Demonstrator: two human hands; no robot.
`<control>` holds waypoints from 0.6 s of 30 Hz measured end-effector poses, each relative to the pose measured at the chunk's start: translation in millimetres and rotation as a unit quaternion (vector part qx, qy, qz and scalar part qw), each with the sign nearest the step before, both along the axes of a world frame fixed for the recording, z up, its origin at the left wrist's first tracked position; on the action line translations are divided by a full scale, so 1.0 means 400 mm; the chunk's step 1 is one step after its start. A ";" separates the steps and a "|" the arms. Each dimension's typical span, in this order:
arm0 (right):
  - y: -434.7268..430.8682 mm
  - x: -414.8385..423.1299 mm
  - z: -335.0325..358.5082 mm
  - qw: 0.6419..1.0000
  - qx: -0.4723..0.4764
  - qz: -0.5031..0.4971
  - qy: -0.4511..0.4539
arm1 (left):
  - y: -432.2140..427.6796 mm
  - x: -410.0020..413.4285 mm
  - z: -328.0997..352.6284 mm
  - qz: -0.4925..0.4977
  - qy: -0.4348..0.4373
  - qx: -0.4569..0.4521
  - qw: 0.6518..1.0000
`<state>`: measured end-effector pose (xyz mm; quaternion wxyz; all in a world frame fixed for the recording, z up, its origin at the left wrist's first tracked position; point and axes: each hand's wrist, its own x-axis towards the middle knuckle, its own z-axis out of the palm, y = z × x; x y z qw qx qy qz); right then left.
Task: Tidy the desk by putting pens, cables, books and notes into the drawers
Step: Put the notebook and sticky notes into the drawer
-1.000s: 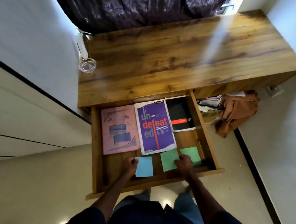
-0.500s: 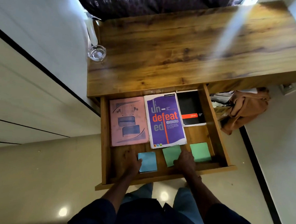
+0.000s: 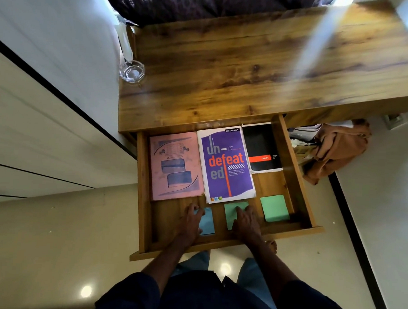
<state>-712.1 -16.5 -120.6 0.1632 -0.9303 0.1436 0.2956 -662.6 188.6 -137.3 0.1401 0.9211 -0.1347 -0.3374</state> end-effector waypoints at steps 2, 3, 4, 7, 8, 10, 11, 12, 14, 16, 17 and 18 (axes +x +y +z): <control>0.006 0.001 0.003 1.000 -0.001 0.005 0.006 | -0.001 0.003 0.002 0.002 -0.002 0.006 1.000; 0.007 0.000 0.000 1.000 -0.001 0.005 0.010 | -0.002 0.004 0.007 0.004 0.001 0.007 1.000; 0.009 0.000 0.000 1.000 -0.002 0.005 0.013 | -0.001 0.004 0.009 0.004 0.002 0.008 1.000; 0.013 0.005 0.002 1.000 -0.002 -0.003 0.020 | 0.001 0.007 0.017 0.008 0.006 0.012 1.000; 0.014 0.006 0.004 1.000 -0.002 -0.001 0.023 | 0.003 0.008 0.017 0.006 0.005 0.016 1.000; 0.017 0.005 0.002 1.000 0.006 0.010 0.021 | 0.005 0.008 0.019 0.007 -0.001 0.019 1.000; 0.017 0.003 -0.005 1.000 0.009 0.010 0.016 | 0.005 0.009 0.023 0.009 -0.002 0.019 1.000; 0.016 0.001 -0.013 1.000 0.009 0.013 0.010 | 0.004 0.009 0.023 0.009 -0.004 0.018 1.000; 0.011 -0.006 -0.034 1.000 0.001 0.018 0.007 | 0.003 0.005 0.027 0.010 -0.002 0.020 1.000; 0.009 -0.011 -0.045 1.000 -0.006 0.023 0.008 | 0.005 0.003 0.029 0.011 -0.007 0.019 1.000; 0.007 -0.010 -0.036 1.000 -0.001 0.028 0.006 | 0.009 0.002 0.037 0.011 -0.011 0.011 1.000; 0.006 -0.008 -0.023 1.000 0.008 0.024 -0.002 | 0.010 0.002 0.037 0.010 -0.017 0.005 1.000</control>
